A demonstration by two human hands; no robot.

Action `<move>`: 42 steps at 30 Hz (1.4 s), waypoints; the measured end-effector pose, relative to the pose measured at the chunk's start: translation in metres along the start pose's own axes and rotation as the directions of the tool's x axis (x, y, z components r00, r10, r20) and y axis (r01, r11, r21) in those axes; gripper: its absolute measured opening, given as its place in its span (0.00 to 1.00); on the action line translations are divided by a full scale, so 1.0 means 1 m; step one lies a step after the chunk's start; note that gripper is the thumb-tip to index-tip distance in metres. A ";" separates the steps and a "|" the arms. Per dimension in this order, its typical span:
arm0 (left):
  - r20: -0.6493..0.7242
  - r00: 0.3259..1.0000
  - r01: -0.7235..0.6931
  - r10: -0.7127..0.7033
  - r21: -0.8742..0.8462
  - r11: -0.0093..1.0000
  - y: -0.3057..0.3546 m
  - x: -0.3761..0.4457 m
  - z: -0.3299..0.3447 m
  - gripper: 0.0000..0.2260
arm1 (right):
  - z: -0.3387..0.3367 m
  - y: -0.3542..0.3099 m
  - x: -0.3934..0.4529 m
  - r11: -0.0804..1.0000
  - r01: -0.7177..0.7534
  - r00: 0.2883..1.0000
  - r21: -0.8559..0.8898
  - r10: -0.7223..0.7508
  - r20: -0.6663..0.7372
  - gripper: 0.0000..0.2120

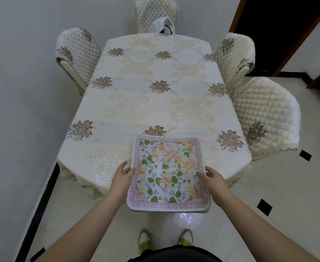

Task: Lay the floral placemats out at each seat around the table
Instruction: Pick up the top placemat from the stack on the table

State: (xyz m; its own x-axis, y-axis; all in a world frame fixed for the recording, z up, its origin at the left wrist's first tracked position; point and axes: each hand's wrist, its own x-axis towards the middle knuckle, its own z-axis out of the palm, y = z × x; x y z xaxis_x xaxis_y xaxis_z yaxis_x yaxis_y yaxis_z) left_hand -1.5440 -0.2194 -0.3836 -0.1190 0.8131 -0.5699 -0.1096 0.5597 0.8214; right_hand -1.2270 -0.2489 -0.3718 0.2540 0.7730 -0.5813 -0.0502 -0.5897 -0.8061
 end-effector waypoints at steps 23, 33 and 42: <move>0.242 0.941 -0.277 0.236 0.150 0.949 0.070 0.014 0.009 0.17 | -0.007 -0.024 -0.043 0.970 0.227 0.949 0.086 -0.201 -0.243 0.13; 0.287 0.910 -0.370 0.298 0.241 0.897 0.089 0.012 0.032 0.15 | -0.026 -0.022 -0.066 0.931 0.302 0.922 0.202 -0.232 -0.310 0.11; 0.366 0.880 -0.405 0.302 0.246 0.881 0.084 -0.006 0.096 0.16 | -0.088 -0.012 -0.072 0.921 0.332 0.896 0.205 -0.240 -0.372 0.11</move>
State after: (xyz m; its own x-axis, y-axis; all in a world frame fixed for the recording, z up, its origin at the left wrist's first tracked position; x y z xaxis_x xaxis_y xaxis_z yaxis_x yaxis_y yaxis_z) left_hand -1.4575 -0.1622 -0.3094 0.2230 0.9435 -0.2452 0.1946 0.2034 0.9596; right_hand -1.1597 -0.3178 -0.3106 0.5993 0.7477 -0.2860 -0.1596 -0.2385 -0.9579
